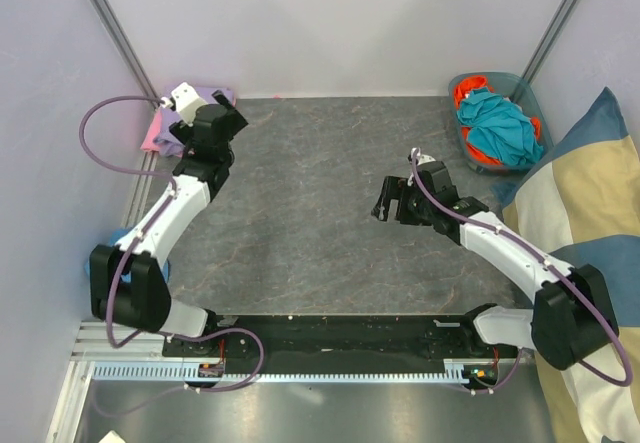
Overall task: Fold and stack the t-shirts
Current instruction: Put the neatly folded tshirt into the corner of the board with the left arm
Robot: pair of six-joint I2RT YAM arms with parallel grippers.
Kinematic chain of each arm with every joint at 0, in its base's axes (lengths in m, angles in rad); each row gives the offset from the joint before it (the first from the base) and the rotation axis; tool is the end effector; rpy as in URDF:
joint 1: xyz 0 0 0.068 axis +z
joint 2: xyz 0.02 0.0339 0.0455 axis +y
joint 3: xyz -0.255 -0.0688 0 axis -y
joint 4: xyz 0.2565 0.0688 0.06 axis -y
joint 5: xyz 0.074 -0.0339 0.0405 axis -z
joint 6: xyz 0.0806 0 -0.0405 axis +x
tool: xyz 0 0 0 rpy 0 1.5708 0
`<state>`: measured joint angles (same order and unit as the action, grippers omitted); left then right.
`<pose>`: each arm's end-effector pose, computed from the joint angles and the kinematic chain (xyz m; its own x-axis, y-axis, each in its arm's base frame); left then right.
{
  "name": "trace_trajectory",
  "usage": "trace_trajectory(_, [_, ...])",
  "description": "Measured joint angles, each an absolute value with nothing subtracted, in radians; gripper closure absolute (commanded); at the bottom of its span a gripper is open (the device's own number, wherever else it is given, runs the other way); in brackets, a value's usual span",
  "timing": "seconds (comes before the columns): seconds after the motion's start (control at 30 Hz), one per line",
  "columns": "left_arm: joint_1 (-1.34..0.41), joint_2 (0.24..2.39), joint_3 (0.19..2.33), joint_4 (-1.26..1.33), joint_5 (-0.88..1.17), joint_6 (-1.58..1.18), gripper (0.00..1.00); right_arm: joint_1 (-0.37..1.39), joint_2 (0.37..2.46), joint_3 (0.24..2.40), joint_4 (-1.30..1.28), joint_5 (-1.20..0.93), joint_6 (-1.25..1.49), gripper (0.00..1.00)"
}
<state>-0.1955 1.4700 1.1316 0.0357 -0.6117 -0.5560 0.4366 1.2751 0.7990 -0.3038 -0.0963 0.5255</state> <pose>0.3914 -0.0303 0.2969 -0.0485 -0.4309 -0.9011 -0.4760 0.8031 -0.3584 0.2784 0.1385 0.1847 -0.7935 0.1807 -0.5811 -0.0980 0.9045 0.4152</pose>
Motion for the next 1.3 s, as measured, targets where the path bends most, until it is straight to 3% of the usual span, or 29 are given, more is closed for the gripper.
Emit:
trace_trajectory(0.17, [-0.317, 1.324, 1.118, -0.059, -0.593, -0.533, 0.00, 0.437, 1.192, 0.796, -0.327, -0.056, 0.501, 0.02])
trace_trajectory(0.67, [-0.326, 0.850, 0.788, -0.345, -0.318, -0.504, 0.00, 0.442, 0.864, 0.777, -0.494, 0.134, 0.434, 0.02])
trace_trajectory(1.3, [-0.345, 0.695, 0.593, -0.426, -0.241, -0.564, 0.00, 0.442, 0.662, 0.701, -0.584, 0.266, 0.531, 0.02])
